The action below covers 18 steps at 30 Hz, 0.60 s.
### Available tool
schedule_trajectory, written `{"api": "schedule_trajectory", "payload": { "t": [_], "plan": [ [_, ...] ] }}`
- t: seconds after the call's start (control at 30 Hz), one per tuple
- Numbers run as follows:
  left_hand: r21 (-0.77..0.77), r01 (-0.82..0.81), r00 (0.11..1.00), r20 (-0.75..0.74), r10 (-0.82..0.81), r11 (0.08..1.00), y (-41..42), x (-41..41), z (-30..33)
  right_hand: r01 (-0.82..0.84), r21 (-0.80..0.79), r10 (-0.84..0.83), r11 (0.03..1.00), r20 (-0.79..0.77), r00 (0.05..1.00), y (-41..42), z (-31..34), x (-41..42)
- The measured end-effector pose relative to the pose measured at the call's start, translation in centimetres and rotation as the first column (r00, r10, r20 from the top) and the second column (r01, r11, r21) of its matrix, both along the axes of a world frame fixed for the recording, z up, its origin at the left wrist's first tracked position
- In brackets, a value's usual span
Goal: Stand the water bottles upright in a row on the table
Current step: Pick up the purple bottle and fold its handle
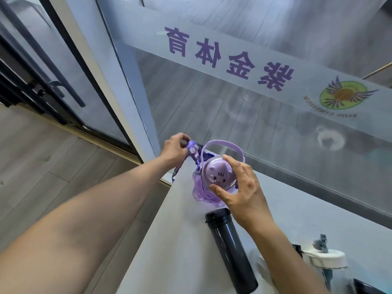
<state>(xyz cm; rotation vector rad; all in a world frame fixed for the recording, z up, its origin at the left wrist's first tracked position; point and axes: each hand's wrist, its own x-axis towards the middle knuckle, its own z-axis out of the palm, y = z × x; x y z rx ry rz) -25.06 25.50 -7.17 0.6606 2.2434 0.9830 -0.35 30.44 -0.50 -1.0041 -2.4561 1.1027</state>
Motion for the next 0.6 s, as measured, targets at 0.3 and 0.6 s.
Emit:
{"api": "schedule_trajectory", "payload": {
  "t": [0.3, 0.6],
  "plan": [
    [0.194, 0.104, 0.791, 0.579, -0.199, 0.976, 4.5, -0.1, 4.5, 0.052, 0.028, -0.051, 0.998, -0.033, 0.998, -0.1, -0.4, 0.4],
    [-0.056, 0.158, 0.857, 0.504, -0.109, 0.986, 4.0, 0.6, 2.0, -0.026, 0.033, 0.027, 0.999, -0.020, 0.999, 0.2, -0.6, 0.1]
  ]
}}
